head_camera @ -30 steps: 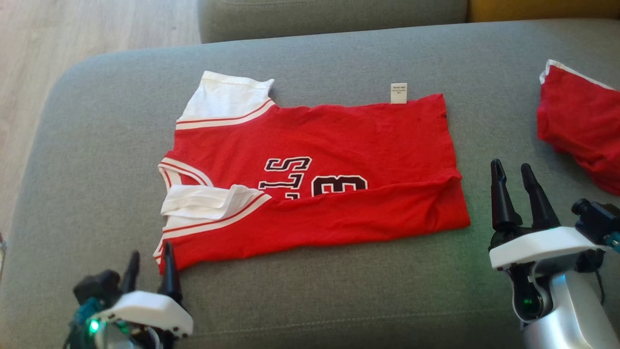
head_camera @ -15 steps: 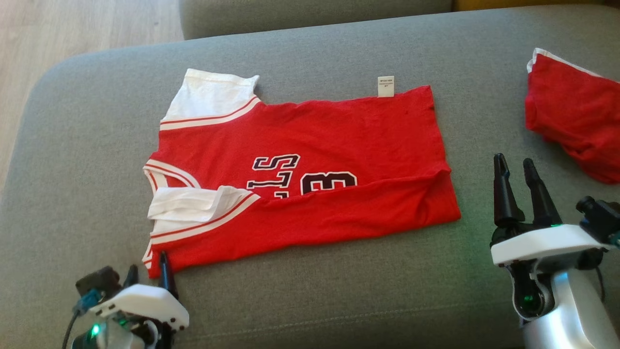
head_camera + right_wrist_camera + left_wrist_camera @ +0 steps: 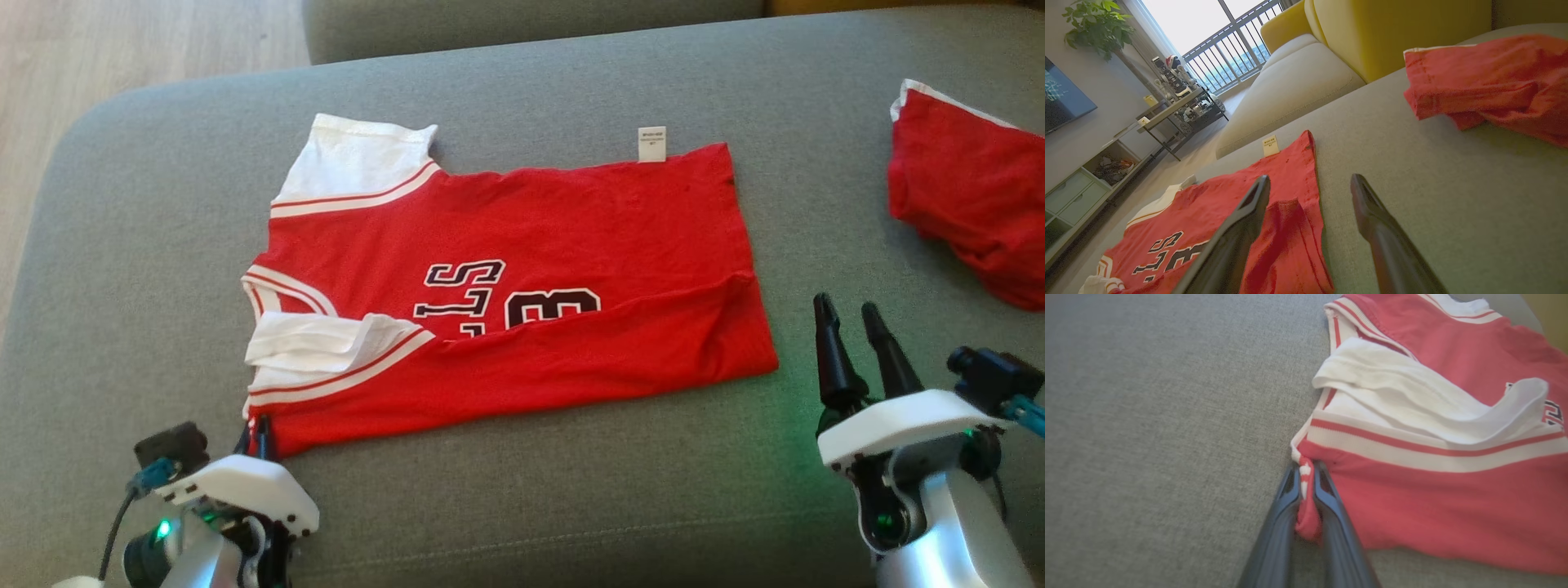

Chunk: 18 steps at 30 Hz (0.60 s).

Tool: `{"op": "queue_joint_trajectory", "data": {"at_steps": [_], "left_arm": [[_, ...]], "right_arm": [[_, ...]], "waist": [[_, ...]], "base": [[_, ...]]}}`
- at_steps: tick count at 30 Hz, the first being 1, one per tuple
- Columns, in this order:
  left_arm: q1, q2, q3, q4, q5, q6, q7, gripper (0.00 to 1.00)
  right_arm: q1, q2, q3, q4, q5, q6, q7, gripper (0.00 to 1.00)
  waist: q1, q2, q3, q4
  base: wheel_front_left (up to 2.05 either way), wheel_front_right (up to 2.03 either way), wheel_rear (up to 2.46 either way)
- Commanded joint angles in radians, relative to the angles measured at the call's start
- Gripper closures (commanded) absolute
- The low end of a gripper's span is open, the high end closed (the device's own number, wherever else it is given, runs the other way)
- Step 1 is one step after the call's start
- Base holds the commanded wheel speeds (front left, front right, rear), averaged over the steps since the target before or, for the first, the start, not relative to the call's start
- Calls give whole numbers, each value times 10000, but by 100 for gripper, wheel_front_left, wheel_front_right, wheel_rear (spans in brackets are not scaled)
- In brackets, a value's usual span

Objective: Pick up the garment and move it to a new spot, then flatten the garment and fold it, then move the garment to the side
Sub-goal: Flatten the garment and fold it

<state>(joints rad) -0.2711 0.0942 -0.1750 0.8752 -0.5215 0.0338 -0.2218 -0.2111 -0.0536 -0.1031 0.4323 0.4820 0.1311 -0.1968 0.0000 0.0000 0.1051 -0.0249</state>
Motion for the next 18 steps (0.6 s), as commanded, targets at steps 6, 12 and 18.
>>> {"op": "queue_joint_trajectory", "data": {"at_steps": [6,12,18], "left_arm": [[-49,174,83,-796,498,-68,-359,100],[350,141,213,-2518,1096,46,-395,100],[800,8,159,-3454,1524,64,-398,100]], "right_arm": [[-391,33,67,1074,535,-4,542,0],[-1010,33,162,2835,1670,-4,665,0],[-1736,33,838,4251,2356,-4,571,0]], "waist": [[0,0,-72,313],[0,0,-111,575],[0,0,-126,794]], "base": [[0,0,0],[0,0,0],[0,0,0]]}}
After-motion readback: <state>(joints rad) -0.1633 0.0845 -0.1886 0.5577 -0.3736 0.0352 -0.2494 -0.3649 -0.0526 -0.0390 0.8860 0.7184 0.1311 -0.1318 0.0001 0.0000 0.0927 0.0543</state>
